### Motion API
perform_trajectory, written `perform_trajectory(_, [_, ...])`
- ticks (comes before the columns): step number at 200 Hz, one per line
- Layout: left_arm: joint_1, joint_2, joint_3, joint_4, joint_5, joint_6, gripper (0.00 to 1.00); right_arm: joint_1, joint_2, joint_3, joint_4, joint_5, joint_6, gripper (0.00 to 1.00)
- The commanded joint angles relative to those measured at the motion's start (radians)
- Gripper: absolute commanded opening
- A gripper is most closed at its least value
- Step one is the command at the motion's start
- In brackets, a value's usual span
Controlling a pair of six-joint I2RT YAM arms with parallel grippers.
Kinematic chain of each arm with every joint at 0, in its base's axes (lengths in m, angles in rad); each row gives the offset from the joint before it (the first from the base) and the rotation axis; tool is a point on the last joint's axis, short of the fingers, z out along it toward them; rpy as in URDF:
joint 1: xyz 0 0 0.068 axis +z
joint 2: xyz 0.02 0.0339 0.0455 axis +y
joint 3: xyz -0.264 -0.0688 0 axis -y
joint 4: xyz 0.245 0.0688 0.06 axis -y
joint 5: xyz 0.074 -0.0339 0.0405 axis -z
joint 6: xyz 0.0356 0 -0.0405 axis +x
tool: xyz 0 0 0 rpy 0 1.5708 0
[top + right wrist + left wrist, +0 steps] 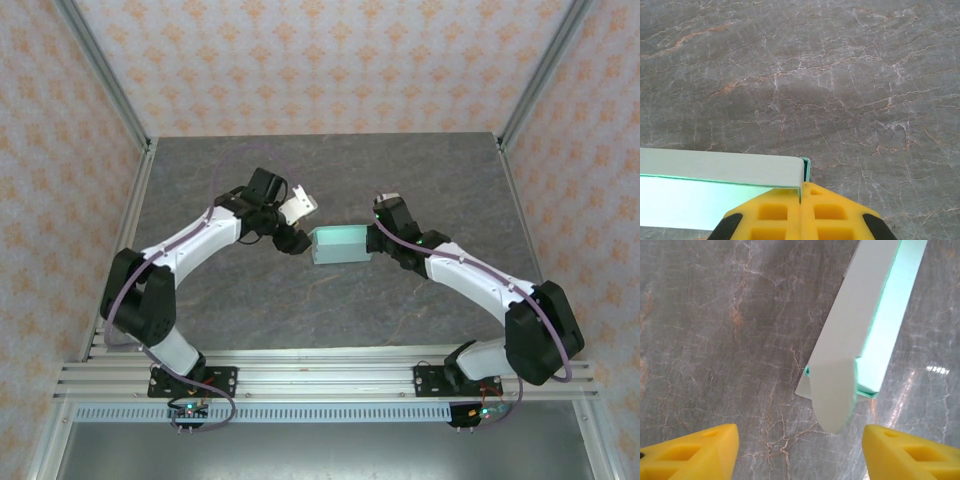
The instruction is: Fold the paper box
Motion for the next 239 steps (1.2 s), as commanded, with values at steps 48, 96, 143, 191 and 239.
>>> perform_trajectory(48, [-0.082, 0.042, 0.091, -0.034, -0.15, -0.165, 0.45, 0.006, -0.008, 0.032, -0.061, 0.033, 0.01, 0.0])
perform_trajectory(96, [-0.114, 0.081, 0.135, -0.048, -0.189, -0.175, 0.18, 0.009, -0.003, 0.031, -0.061, 0.03, 0.01, 0.0])
perform_trajectory(143, [-0.145, 0.104, 0.173, -0.061, -0.281, -0.314, 0.07, 0.022, -0.009, 0.031, -0.062, 0.047, 0.021, 0.0])
perform_trajectory(191, [-0.165, 0.13, 0.202, -0.041, -0.322, -0.64, 0.01, 0.058, 0.005, 0.03, -0.059, 0.081, 0.06, 0.0])
perform_trajectory(239, [-0.186, 0.141, 0.205, -0.031, -0.372, -0.821, 0.0, 0.063, 0.016, 0.021, -0.051, 0.082, 0.074, 0.0])
